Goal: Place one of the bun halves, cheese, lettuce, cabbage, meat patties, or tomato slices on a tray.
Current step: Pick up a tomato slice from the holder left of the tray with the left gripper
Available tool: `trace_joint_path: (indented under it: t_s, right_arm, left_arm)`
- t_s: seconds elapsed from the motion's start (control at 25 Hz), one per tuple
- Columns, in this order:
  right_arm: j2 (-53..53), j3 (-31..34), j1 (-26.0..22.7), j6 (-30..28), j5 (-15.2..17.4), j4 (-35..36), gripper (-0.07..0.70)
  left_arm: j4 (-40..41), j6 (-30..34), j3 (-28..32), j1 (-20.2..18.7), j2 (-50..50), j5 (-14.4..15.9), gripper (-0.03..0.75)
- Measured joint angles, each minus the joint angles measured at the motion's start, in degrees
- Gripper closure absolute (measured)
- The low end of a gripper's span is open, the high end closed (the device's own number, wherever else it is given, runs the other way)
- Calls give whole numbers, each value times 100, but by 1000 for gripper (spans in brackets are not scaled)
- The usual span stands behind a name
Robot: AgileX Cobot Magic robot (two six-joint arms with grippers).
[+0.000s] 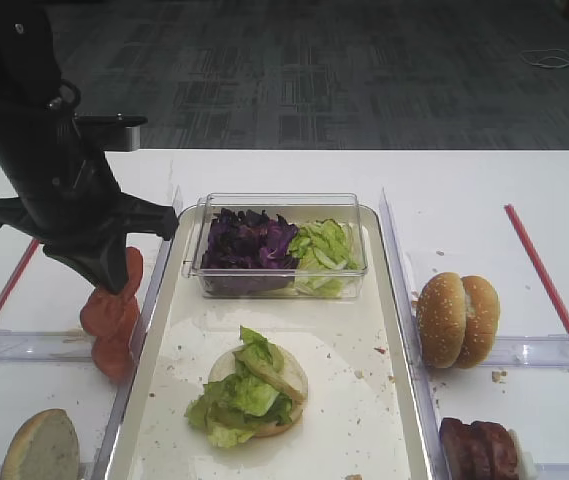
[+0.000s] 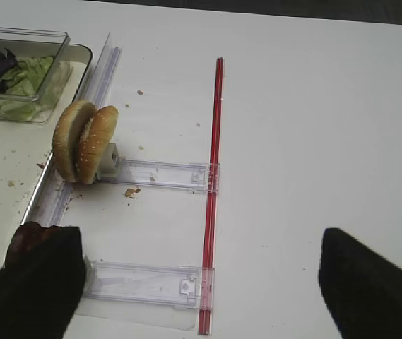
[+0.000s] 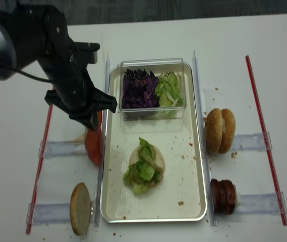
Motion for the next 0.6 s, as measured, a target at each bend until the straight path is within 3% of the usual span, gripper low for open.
trace_joint_path:
  t_s: [0.44, 0.6]
  right_arm:
    - [0, 0, 0, 0, 0, 0, -62]
    - [0, 0, 0, 0, 0, 0, -62]
  left_arm:
    - [0, 81, -105, 0, -93, 188, 692]
    - [-57, 377, -105, 0, -93, 278, 692]
